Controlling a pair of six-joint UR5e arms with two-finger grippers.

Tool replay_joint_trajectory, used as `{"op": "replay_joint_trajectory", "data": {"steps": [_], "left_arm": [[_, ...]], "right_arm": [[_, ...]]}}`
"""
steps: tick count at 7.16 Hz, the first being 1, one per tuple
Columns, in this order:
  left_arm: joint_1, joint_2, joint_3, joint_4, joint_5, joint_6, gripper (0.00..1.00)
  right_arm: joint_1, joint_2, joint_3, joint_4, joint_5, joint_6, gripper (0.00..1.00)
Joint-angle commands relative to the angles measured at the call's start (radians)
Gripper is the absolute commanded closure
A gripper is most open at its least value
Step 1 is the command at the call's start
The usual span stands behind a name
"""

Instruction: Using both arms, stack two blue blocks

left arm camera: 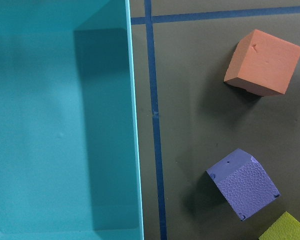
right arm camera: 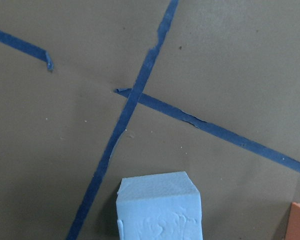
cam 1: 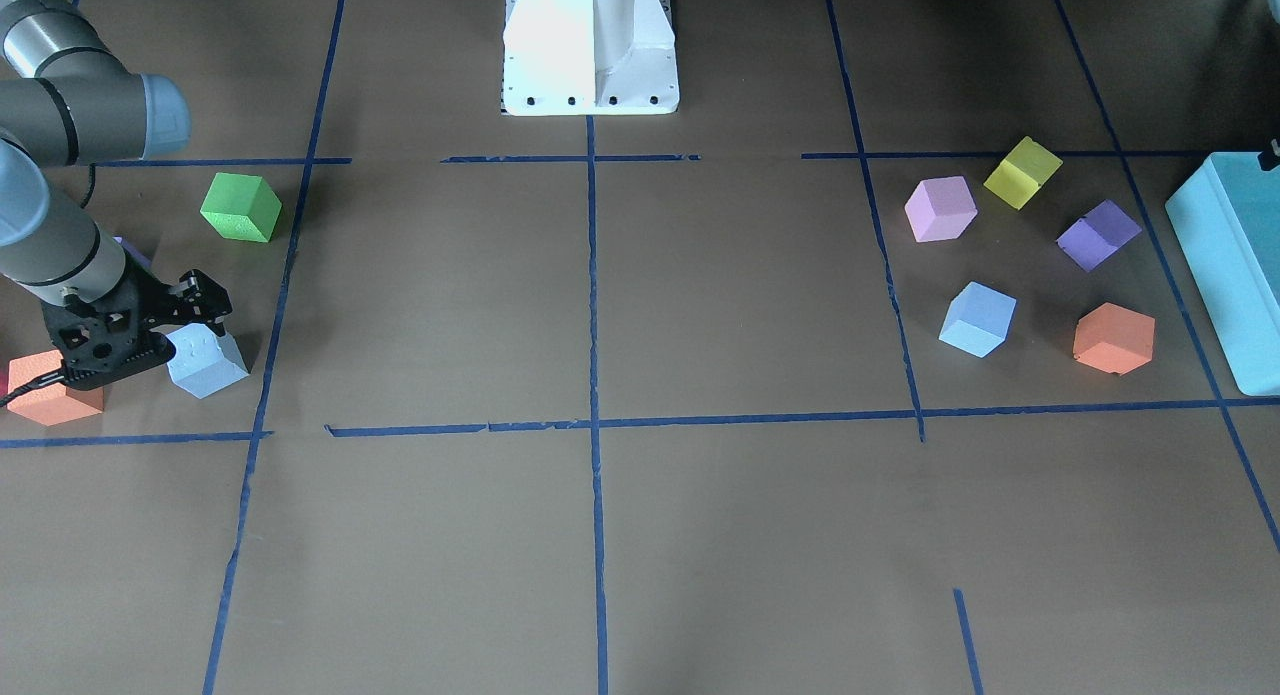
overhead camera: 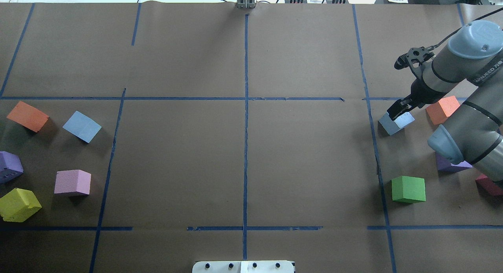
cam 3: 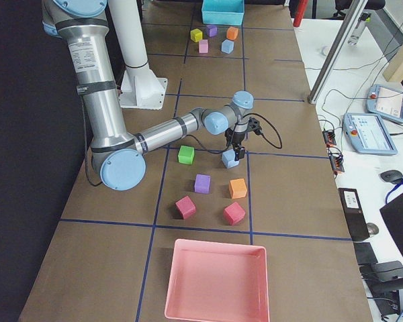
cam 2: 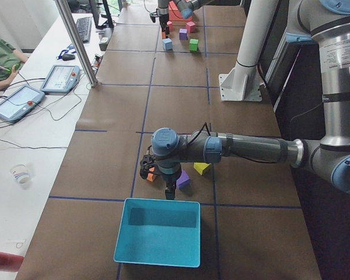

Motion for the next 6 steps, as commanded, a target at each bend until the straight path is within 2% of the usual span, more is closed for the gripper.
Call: {"op": "replay_joint_trajectory", "data": {"steps": [1, 2, 3, 4, 6], "left_arm": [[0.0, 0.0, -0.001, 0.0, 0.0, 0.0, 0.0], [0.0, 0.0, -0.001, -0.002, -0.002, 0.0, 0.0], [0.0, 0.0, -0.001, -0.002, -0.002, 0.0, 0.0], [0.0, 0.0, -0.001, -0.002, -0.002, 0.0, 0.0], [0.0, 0.0, -0.001, -0.002, 0.0, 0.0, 0.0]], "right_arm": [[-0.037, 0.0, -0.082, 0.051, -0.01, 0.0, 0.0], [-0.042, 0.0, -0.137, 0.134, -0.01, 0.003, 0.02], [-0.045, 0.003, -0.142, 0.159, -0.007, 0.009, 0.16], [-0.047, 0.003, -0.117, 0.156, 0.0, 0.009, 0.36], [-0.041, 0.0, -0.077, 0.145, 0.009, 0.011, 0.4]]}}
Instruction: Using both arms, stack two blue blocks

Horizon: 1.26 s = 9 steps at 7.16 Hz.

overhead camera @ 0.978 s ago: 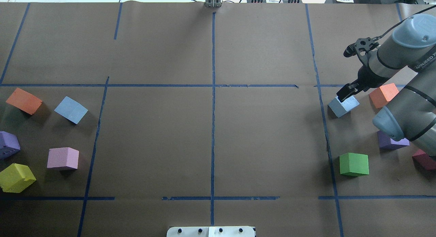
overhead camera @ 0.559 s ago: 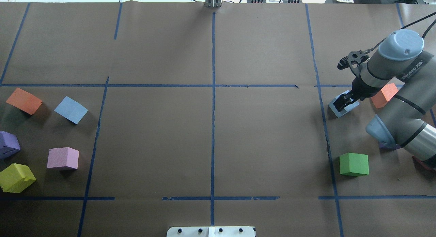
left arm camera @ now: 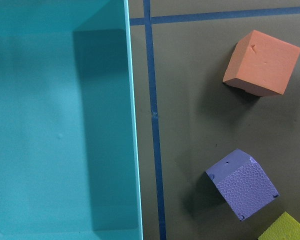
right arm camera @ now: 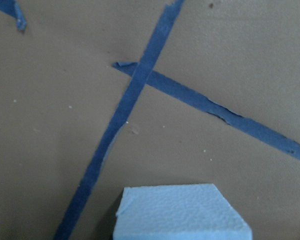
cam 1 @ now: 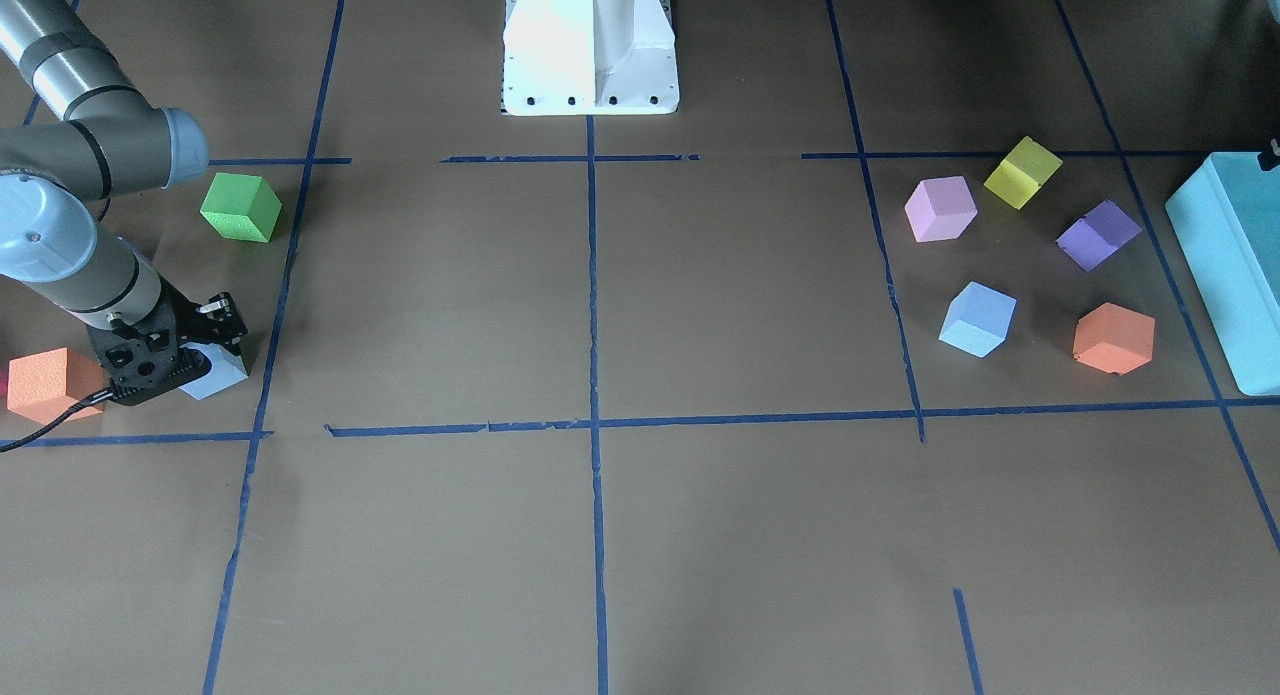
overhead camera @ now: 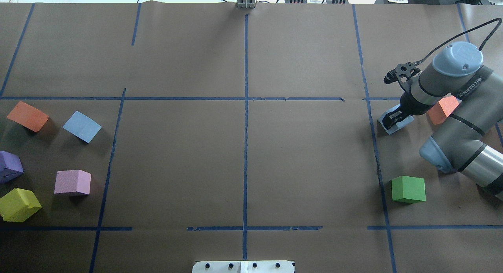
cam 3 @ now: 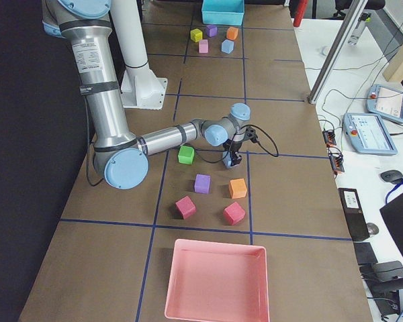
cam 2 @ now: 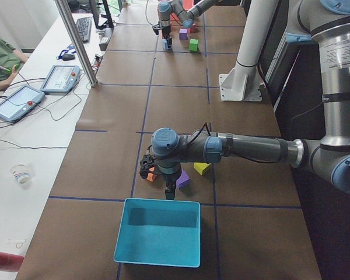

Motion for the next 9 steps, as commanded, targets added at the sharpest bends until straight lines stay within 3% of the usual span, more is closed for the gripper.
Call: {"op": "replay_joint_trajectory", "data": {"steps": [1, 2, 3, 4, 5, 7, 9], "left_arm": [[0.0, 0.0, 0.0, 0.001, 0.001, 0.001, 0.0], [0.0, 0.002, 0.0, 0.001, 0.0, 0.001, 0.0], [0.0, 0.0, 0.0, 0.001, 0.0, 0.001, 0.0], [0.0, 0.0, 0.0, 0.001, 0.0, 0.001, 0.0], [0.0, 0.0, 0.0, 0.001, 0.0, -0.001, 0.0], [0.0, 0.0, 0.0, 0.001, 0.0, 0.001, 0.0], [0.0, 0.002, 0.0, 0.001, 0.0, 0.001, 0.0]], "right_arm": [[0.004, -0.002, 0.02, -0.002, 0.005, 0.002, 0.43], [0.008, 0.0, 0.034, -0.019, 0.008, 0.004, 0.51], [0.007, 0.047, 0.087, -0.14, 0.009, 0.034, 0.53], [-0.007, 0.184, 0.103, -0.307, 0.008, 0.127, 0.53], [-0.071, 0.289, 0.088, -0.363, 0.003, 0.263, 0.53], [-0.163, 0.534, -0.069, -0.361, -0.015, 0.575, 0.53], [-0.251, 0.72, -0.241, -0.341, -0.107, 0.749, 0.52]]}}
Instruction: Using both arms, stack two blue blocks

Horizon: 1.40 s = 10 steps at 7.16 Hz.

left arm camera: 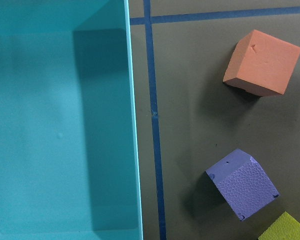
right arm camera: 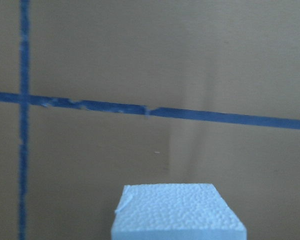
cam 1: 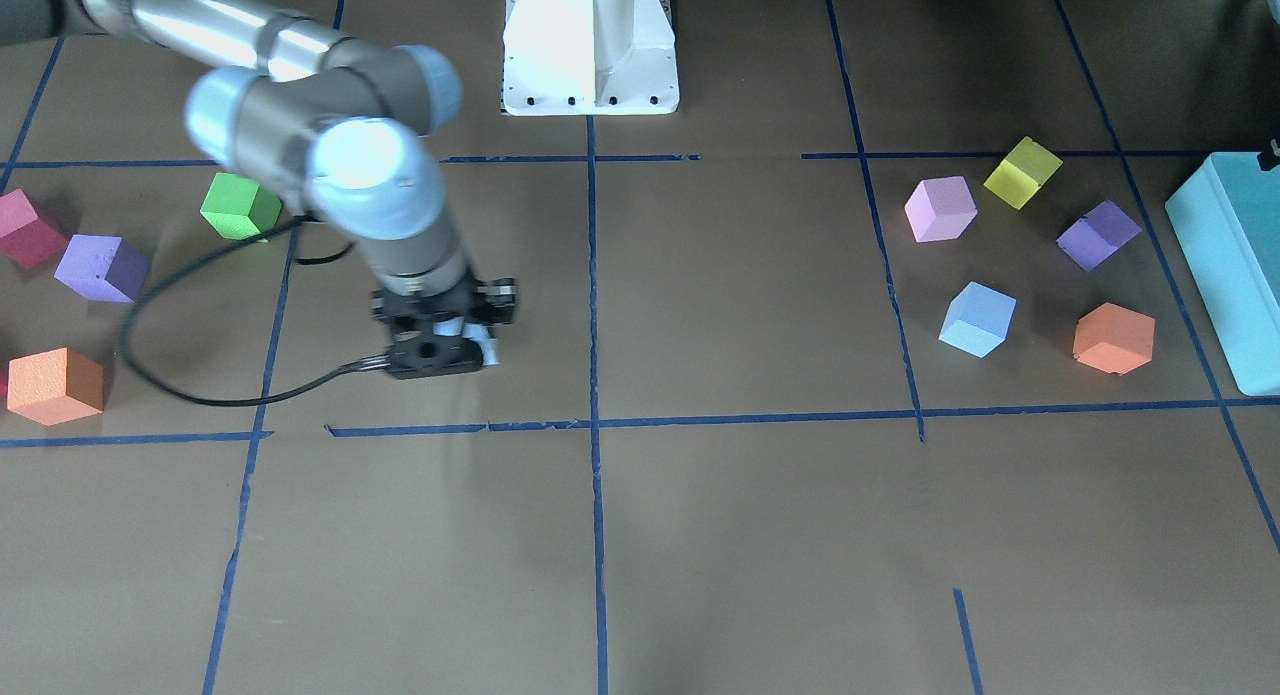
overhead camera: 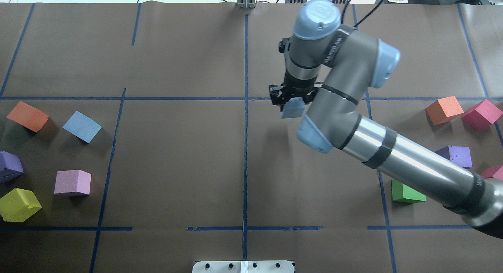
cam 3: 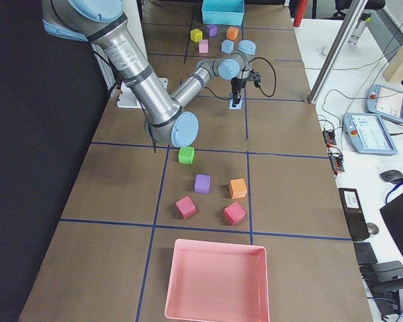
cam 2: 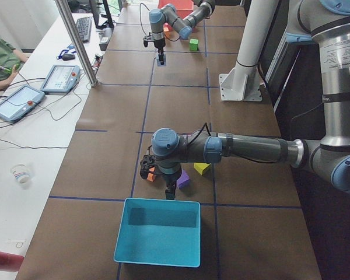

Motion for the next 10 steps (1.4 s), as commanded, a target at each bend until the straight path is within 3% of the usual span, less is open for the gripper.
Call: {"op": "replay_joint_trajectory", "data": {"steps": [1, 2, 3, 5, 7, 8, 10], "left_arm": [[-0.001, 0.001, 0.0, 0.0, 0.0, 0.0, 0.0], [-0.002, 0.001, 0.0, 0.0, -0.002, 0.0, 0.0], [-0.002, 0.001, 0.0, 0.0, -0.002, -0.001, 0.0], [-0.002, 0.001, -0.002, 0.0, -0.003, -0.001, 0.0], [-0.002, 0.001, -0.002, 0.0, -0.003, -0.001, 0.0], [-0.002, 0.001, -0.002, -0.001, -0.003, 0.0, 0.0], [-0.002, 0.001, -0.003, -0.003, -0.002, 0.0, 0.0]], "right_arm": [[-0.087, 0.147, -0.192, 0.113, -0.071, 0.191, 0.52], [-0.114, 0.172, -0.269, 0.177, -0.104, 0.216, 0.51], [-0.121, 0.169, -0.272, 0.177, -0.109, 0.215, 0.45], [-0.127, 0.161, -0.272, 0.177, -0.109, 0.206, 0.01], [-0.124, 0.169, -0.265, 0.177, -0.108, 0.194, 0.01], [-0.102, 0.169, -0.23, 0.17, -0.099, 0.194, 0.01], [-0.032, 0.161, -0.104, 0.04, -0.068, 0.189, 0.01]]}}
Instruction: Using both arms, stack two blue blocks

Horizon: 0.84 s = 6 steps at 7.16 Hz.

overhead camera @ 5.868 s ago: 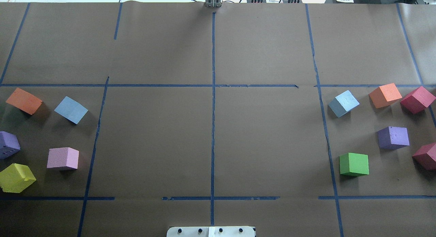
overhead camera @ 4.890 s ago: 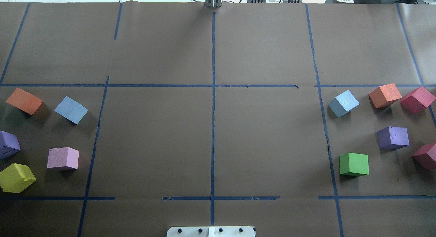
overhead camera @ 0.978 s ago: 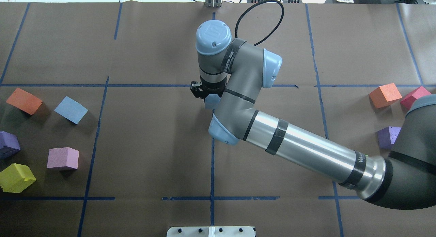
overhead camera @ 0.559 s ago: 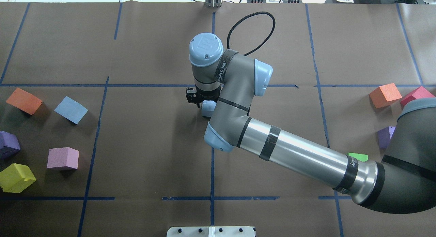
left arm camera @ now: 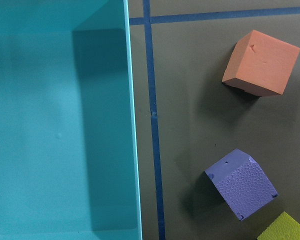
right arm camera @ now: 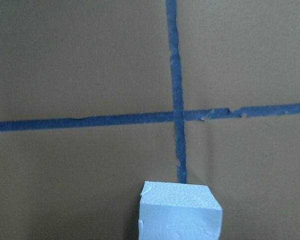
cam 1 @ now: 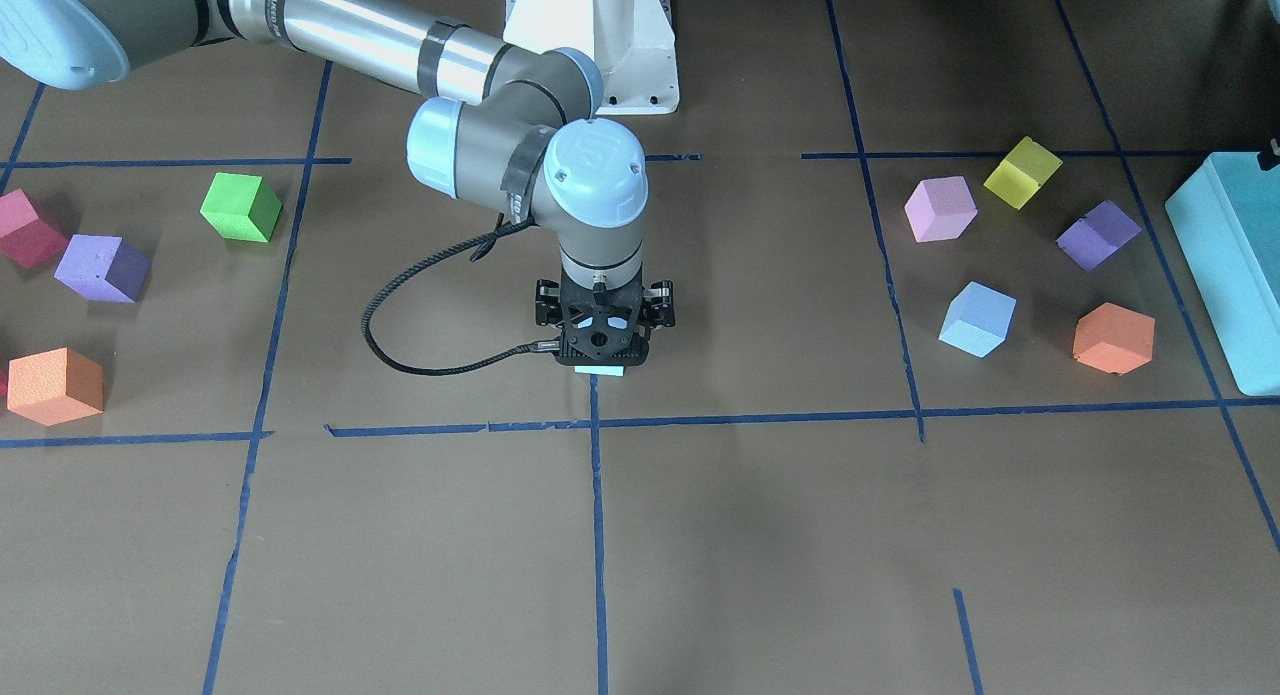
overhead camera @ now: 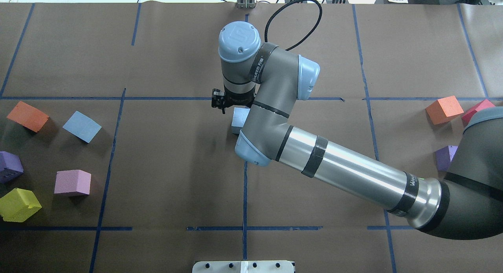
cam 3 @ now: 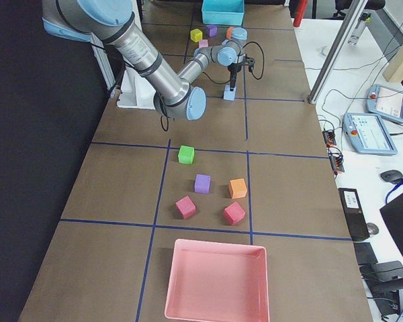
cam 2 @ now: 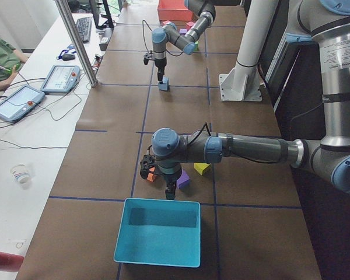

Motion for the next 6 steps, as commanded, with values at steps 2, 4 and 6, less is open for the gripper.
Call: {"op": "replay_joint_trajectory", "data": {"steps": [2, 4, 6], "left_arm": [[0.002, -0.009, -0.001, -0.005, 0.01, -0.004, 0.0], [0.0, -0.076, 0.001, -0.011, 0.001, -0.012, 0.0], [0.002, -0.167, 0.011, -0.021, -0.008, -0.011, 0.0]], "right_arm": [[0.158, -0.076, 0.212, -0.216, 0.09, -0.194, 0.01], [0.357, -0.292, 0.343, -0.226, 0.206, -0.527, 0.01], [0.57, -0.501, 0.393, -0.223, 0.317, -0.928, 0.01]]}}
